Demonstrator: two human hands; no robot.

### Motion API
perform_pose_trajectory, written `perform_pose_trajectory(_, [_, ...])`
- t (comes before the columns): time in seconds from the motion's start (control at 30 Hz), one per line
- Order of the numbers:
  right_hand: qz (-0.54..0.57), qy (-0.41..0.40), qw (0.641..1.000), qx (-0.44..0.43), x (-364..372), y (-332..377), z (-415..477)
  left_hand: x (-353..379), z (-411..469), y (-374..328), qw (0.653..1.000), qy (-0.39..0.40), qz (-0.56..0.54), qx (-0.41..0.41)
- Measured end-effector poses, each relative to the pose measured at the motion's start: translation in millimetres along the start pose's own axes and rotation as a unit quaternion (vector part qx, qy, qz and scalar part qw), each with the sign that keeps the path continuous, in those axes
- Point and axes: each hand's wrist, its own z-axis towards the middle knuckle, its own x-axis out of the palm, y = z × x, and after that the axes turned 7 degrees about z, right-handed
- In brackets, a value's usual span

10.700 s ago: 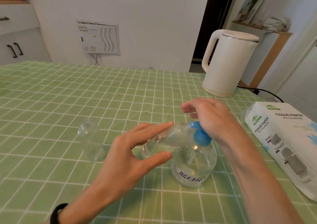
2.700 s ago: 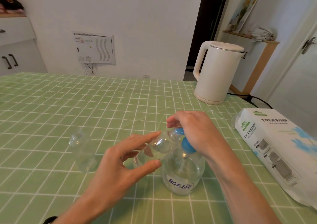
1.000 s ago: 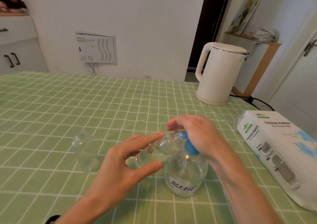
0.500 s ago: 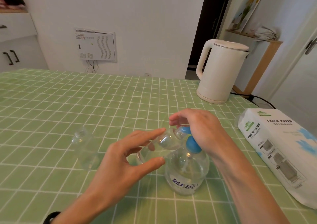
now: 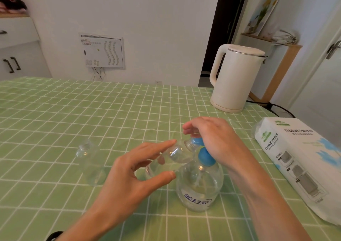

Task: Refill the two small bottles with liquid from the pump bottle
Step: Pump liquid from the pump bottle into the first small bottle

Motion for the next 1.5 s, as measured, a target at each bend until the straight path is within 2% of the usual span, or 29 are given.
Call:
perform_pose_trajectory(0.17, [-0.003, -0.002, 1.000, 0.005, 1.3, -1.5, 0.9, -1.2, 1.9, -0.4, 1.000, -0.003, 0.004, 0.009])
perform_pose_trajectory(0.3, [-0.015, 0.033, 0.999, 0.039, 3.1, -3.2, -1.1, -2.8, 0.0, 1.2, 1.000, 0.000, 0.013, 0.007])
perform_pose_trajectory(0.6, [-0.001, 0.009, 1.000, -0.007, 0.5, -1.1, -0.9, -0.4, -1.1, 0.5, 1.000, -0.005, 0.013, 0.007])
perform_pose_trajectory(0.9, [0.012, 0.023, 0.999, 0.026, 5.2, -4.3, -3.3, 0.0, -1.5, 4.9, 1.000, 0.000, 0.019, 0.003])
perform_pose_trajectory(1.27, [0.009, 0.008, 0.999, -0.031, 3.5, -1.5, -3.9, 1.7, -1.3, 2.3, 1.000, -0.002, -0.004, -0.002])
perform_pose_trajectory(1.5, [0.018, 0.027, 0.999, 0.005, 5.3, -5.4, -2.1, 2.1, -1.2, 3.1, 1.000, 0.003, -0.004, -0.012])
